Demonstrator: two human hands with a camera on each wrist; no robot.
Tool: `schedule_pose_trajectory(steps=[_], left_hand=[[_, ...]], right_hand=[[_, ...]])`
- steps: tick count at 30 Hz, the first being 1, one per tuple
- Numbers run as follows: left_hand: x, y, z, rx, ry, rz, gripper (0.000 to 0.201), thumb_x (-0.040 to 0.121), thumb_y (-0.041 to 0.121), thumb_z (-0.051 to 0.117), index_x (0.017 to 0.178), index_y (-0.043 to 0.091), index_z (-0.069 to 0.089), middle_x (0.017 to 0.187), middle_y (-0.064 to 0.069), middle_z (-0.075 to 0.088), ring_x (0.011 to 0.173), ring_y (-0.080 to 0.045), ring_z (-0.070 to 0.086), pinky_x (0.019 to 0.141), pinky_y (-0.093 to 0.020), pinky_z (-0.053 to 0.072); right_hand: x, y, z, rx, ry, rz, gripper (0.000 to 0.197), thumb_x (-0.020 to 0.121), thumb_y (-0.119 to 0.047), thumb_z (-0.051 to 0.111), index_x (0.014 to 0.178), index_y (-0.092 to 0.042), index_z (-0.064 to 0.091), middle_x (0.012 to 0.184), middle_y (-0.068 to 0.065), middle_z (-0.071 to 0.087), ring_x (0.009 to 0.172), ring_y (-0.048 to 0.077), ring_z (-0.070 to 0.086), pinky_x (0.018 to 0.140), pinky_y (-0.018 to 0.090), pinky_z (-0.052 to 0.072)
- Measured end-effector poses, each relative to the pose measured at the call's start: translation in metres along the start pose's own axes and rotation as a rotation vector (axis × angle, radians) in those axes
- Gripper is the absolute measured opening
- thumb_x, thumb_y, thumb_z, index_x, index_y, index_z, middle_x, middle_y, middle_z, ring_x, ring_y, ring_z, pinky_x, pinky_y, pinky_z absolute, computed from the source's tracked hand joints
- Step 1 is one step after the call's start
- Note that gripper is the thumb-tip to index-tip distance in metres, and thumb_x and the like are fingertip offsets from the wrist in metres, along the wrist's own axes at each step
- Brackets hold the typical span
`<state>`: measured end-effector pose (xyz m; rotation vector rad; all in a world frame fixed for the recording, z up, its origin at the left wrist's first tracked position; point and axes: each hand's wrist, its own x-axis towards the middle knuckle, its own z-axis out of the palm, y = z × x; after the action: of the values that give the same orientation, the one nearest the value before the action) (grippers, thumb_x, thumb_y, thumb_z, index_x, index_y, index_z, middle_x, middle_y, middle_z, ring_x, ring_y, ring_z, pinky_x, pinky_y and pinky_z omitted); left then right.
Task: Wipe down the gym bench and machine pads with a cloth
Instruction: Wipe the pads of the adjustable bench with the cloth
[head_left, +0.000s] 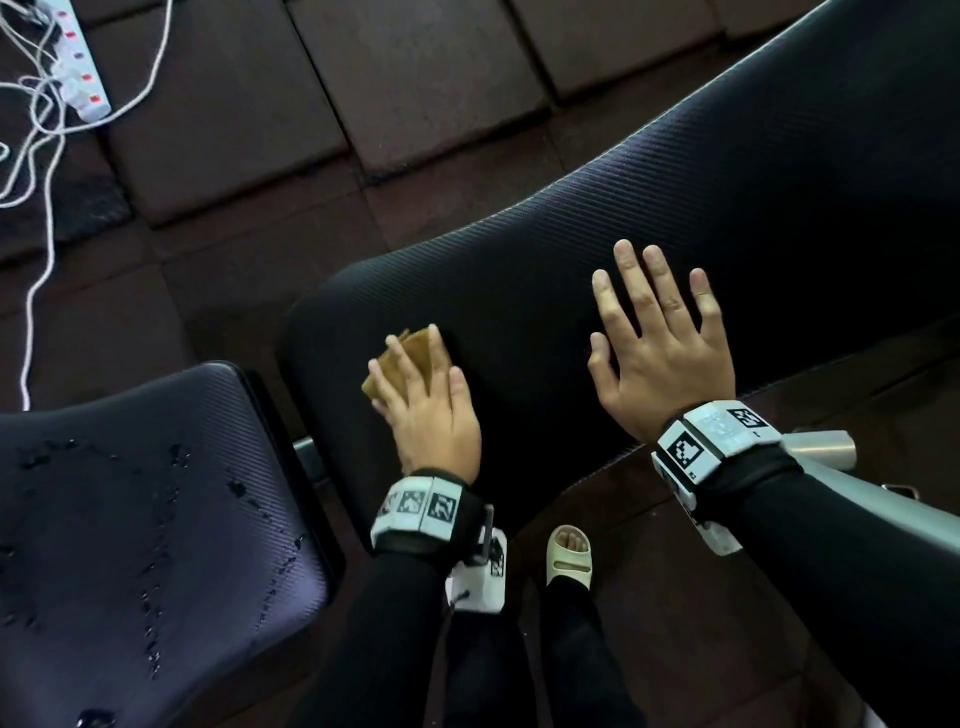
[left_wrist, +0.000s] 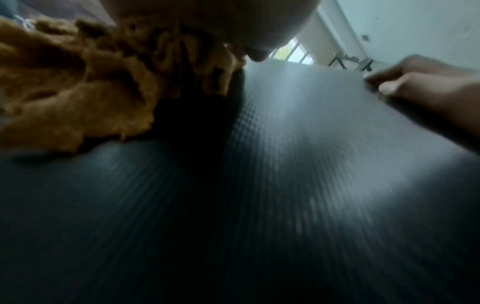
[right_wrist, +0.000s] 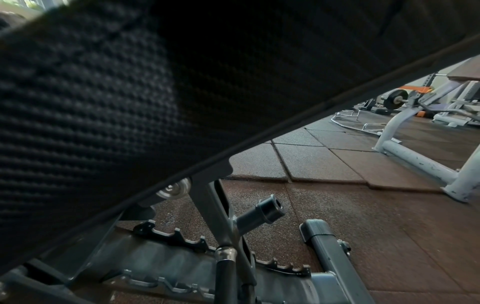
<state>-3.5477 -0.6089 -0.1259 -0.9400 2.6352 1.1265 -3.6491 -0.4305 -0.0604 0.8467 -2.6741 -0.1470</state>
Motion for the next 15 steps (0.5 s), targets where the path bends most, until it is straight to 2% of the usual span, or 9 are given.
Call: schedule_pose_trajectory(steps=[2,4,7,9,10,12,14,15], left_hand=[[0.032,0.006,-0.009,0.054,0.020,0.000,0.052,0.101,0.035,0.020,0.147,0.038,-0.005,0.160,-0.006,-0.007,0.145,-0.032,-0.011,0.115,-0.048,-0.005],[0.067,0.001,-0.021,0.141,0.046,-0.016,0.053,0.101,0.034,0.019,0.151,0.029,0.005,0.160,-0.010,-0.006,0.145,-0.034,-0.007,0.116,-0.052,0.002],[0.103,-0.022,-0.038,0.148,0.063,-0.039,0.049,0.102,0.035,0.022,0.149,0.040,0.009,0.160,-0.006,-0.005,0.144,-0.036,-0.010,0.114,-0.058,0.008],[0.114,-0.046,-0.046,0.093,0.101,-0.084,0.048,0.101,0.041,0.022,0.148,0.044,0.010,0.160,-0.003,0.001,0.145,-0.033,-0.008,0.113,-0.057,0.006],[0.116,-0.059,-0.049,0.092,0.107,-0.108,0.049,0.101,0.041,0.019,0.149,0.041,0.011,0.160,-0.004,0.003,0.146,-0.031,-0.006,0.114,-0.055,0.003],[0.107,-0.081,-0.050,0.131,0.107,-0.147,0.052,0.101,0.034,0.013,0.152,0.023,0.012,0.160,-0.008,0.006,0.147,-0.030,-0.001,0.117,-0.051,-0.003],[0.082,-0.095,-0.040,0.116,0.122,-0.140,0.048,0.102,0.018,0.016,0.148,0.006,0.022,0.159,-0.012,0.004,0.145,-0.037,0.000,0.115,-0.053,-0.006],[0.066,-0.099,-0.033,0.129,0.128,-0.128,0.046,0.102,0.014,0.019,0.146,0.003,0.027,0.159,-0.015,0.005,0.144,-0.041,0.000,0.113,-0.053,-0.007]], right_hand=[[0.000,0.000,0.000,0.003,0.000,0.000,0.050,0.095,-0.033,0.038,0.142,-0.016,0.039,0.155,0.006,0.025,0.144,0.022,0.020,0.116,0.047,0.016],[0.000,0.000,-0.001,0.004,0.005,-0.001,0.050,0.095,-0.033,0.039,0.142,-0.016,0.040,0.154,0.006,0.026,0.144,0.022,0.021,0.116,0.047,0.016],[0.000,0.000,0.000,-0.005,0.012,0.001,0.050,0.095,-0.034,0.039,0.142,-0.016,0.041,0.154,0.006,0.027,0.143,0.022,0.022,0.116,0.047,0.018],[0.000,0.000,-0.001,-0.007,0.011,-0.001,0.050,0.095,-0.034,0.039,0.142,-0.017,0.041,0.154,0.006,0.027,0.143,0.022,0.022,0.116,0.047,0.018],[0.000,0.000,0.000,-0.007,0.010,-0.002,0.050,0.095,-0.034,0.039,0.142,-0.017,0.041,0.154,0.006,0.027,0.144,0.022,0.021,0.116,0.047,0.018],[0.000,0.000,0.000,-0.007,0.008,-0.001,0.050,0.095,-0.034,0.039,0.142,-0.016,0.040,0.154,0.006,0.026,0.144,0.022,0.021,0.116,0.047,0.018],[0.000,0.000,0.000,-0.008,0.005,0.000,0.050,0.095,-0.034,0.039,0.142,-0.016,0.040,0.155,0.006,0.025,0.144,0.022,0.020,0.116,0.047,0.017],[0.000,0.000,0.000,-0.007,0.002,-0.001,0.051,0.095,-0.034,0.039,0.143,-0.016,0.039,0.155,0.006,0.025,0.144,0.022,0.020,0.116,0.047,0.017]])
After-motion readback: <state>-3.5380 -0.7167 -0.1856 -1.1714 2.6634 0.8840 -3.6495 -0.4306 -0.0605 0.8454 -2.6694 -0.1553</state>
